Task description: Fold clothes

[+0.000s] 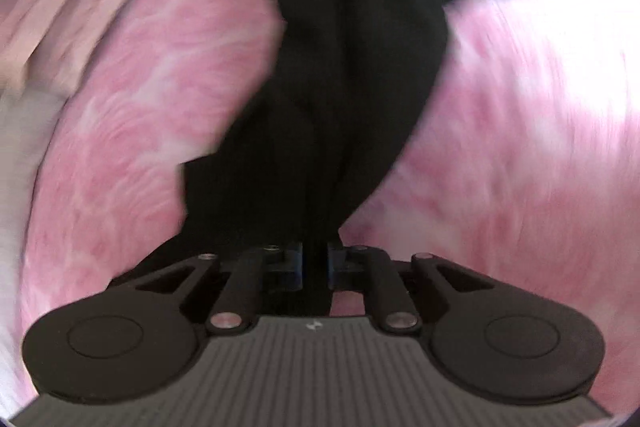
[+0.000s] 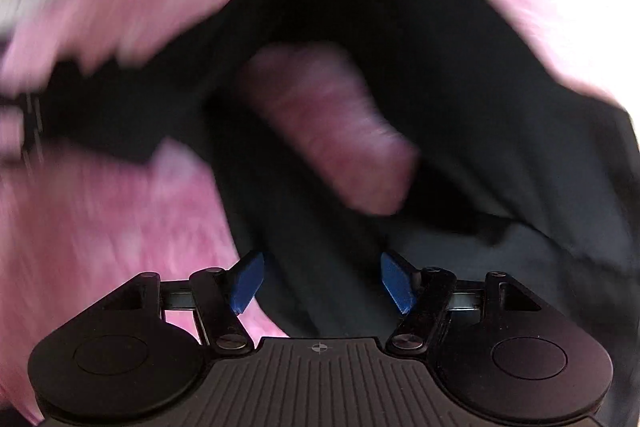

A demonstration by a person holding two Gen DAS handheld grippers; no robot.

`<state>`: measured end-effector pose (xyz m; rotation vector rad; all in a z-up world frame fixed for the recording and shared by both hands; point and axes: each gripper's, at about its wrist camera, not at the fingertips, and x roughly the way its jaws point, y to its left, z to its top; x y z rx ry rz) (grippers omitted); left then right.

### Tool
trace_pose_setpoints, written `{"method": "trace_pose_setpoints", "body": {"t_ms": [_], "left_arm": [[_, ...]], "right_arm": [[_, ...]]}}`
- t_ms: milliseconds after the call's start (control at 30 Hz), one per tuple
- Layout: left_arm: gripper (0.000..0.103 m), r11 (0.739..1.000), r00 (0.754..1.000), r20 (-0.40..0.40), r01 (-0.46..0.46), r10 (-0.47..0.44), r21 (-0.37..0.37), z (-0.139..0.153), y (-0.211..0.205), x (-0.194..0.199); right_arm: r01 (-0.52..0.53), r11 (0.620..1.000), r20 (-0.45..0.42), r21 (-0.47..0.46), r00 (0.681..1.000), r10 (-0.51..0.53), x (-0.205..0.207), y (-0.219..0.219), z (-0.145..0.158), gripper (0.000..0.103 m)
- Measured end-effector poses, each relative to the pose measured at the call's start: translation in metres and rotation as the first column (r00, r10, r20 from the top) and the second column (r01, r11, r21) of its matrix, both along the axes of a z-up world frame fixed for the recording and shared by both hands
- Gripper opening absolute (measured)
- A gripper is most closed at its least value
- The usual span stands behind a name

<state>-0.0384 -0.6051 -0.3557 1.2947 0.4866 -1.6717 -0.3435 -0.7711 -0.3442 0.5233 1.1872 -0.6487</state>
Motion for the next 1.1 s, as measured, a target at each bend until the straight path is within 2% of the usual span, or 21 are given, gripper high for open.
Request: {"method": "trace_pose_setpoints", "body": {"t_ms": [33,67,100,133,200,300,333,400,500,567,600,633,667,700,767,833,867,1000,1067,1100], "left_arm": [[0.008,0.998,0.997,-0.042,-0.058,0.057,-0.014,0.018,-0.006,0.015],[0.008,0.993,0.991,-0.076,-0.114,0.111,-0.035,0.038,-0.013,0.031],[0.008,0.987,0.982,-0.113,-0.156,0.150,-0.045,0.058,-0.017,0.047],[0.008,0.981,0.972,-0.153,-0.187,0.178,-0.048,0.077,-0.019,0.061],[0.007,0.971,0.961,-0.174,-0.230,0.217,-0.060,0.112,-0.017,0.086],[0.008,0.951,0.932,-0.206,-0.308,0.297,-0.021,0.149,-0.001,0.123],[0.008,0.944,0.925,-0.203,-0.329,0.323,0.002,0.154,0.008,0.133],[0.011,0.933,0.920,-0.157,-0.357,0.359,0.043,0.146,0.021,0.146],[0.020,0.917,0.914,-0.096,-0.384,0.394,0.108,0.120,0.035,0.150],[0.021,0.911,0.912,-0.073,-0.393,0.403,0.128,0.100,0.041,0.142],[0.021,0.911,0.914,-0.061,-0.391,0.401,0.131,0.091,0.043,0.137],[0.021,0.913,0.918,-0.048,-0.386,0.395,0.128,0.084,0.046,0.132],[0.021,0.916,0.920,-0.040,-0.383,0.390,0.124,0.078,0.049,0.127],[0.021,0.917,0.922,-0.036,-0.380,0.386,0.119,0.074,0.055,0.123],[0.015,0.917,0.920,-0.048,-0.381,0.389,0.115,0.072,0.058,0.121],[0.011,0.914,0.914,-0.074,-0.390,0.399,0.112,0.076,0.058,0.125],[0.011,0.909,0.906,-0.099,-0.402,0.412,0.110,0.082,0.057,0.130],[0.011,0.894,0.874,-0.191,-0.443,0.446,0.065,0.110,0.021,0.160],[0.016,0.885,0.859,-0.232,-0.466,0.457,0.017,0.122,-0.012,0.178],[0.025,0.879,0.854,-0.244,-0.477,0.459,-0.019,0.127,-0.029,0.184]], "right_arm": [[-0.060,0.998,-0.035,-0.016,0.998,0.059,0.009,0.005,-0.008,0.057],[-0.105,0.994,-0.062,-0.026,0.993,0.103,0.015,0.009,-0.012,0.039],[-0.144,0.990,-0.067,-0.010,0.987,0.143,0.018,0.013,-0.011,0.000],[-0.182,0.983,-0.072,0.005,0.981,0.182,0.022,0.017,-0.009,0.000],[-0.261,0.963,-0.052,0.067,0.963,0.264,0.024,0.030,0.001,0.000],[-0.421,0.886,-0.066,0.194,0.895,0.440,0.013,0.075,0.024,0.000],[-0.449,0.860,-0.075,0.242,0.875,0.478,0.005,0.089,0.028,0.000],[-0.467,0.819,-0.092,0.334,0.848,0.522,-0.014,0.111,0.027,0.000],[-0.459,0.801,-0.120,0.383,0.835,0.537,-0.029,0.128,0.019,0.000],[-0.447,0.808,-0.128,0.385,0.841,0.526,-0.027,0.130,0.019,0.002],[-0.438,0.817,-0.109,0.375,0.854,0.508,-0.024,0.126,0.024,0.014],[-0.429,0.827,-0.090,0.365,0.868,0.489,-0.021,0.122,0.028,0.037],[-0.423,0.840,-0.057,0.340,0.882,0.468,-0.015,0.117,0.036,0.052],[-0.426,0.852,-0.024,0.305,0.891,0.454,-0.008,0.112,0.042,0.071],[-0.434,0.873,0.024,0.224,0.898,0.440,0.009,0.101,0.051,0.073],[-0.471,0.876,0.011,0.105,0.881,0.473,0.032,0.094,0.053,0.073],[-0.499,0.864,-0.001,0.063,0.866,0.500,0.043,0.090,0.053,0.073],[-0.567,0.823,0.019,0.033,0.824,0.567,0.087,0.071,0.042,0.073],[-0.582,0.813,0.016,0.004,0.813,0.582,0.102,0.060,0.040,0.073],[-0.582,0.813,0.013,-0.014,0.813,0.582,0.108,0.054,0.040,0.073]]}}
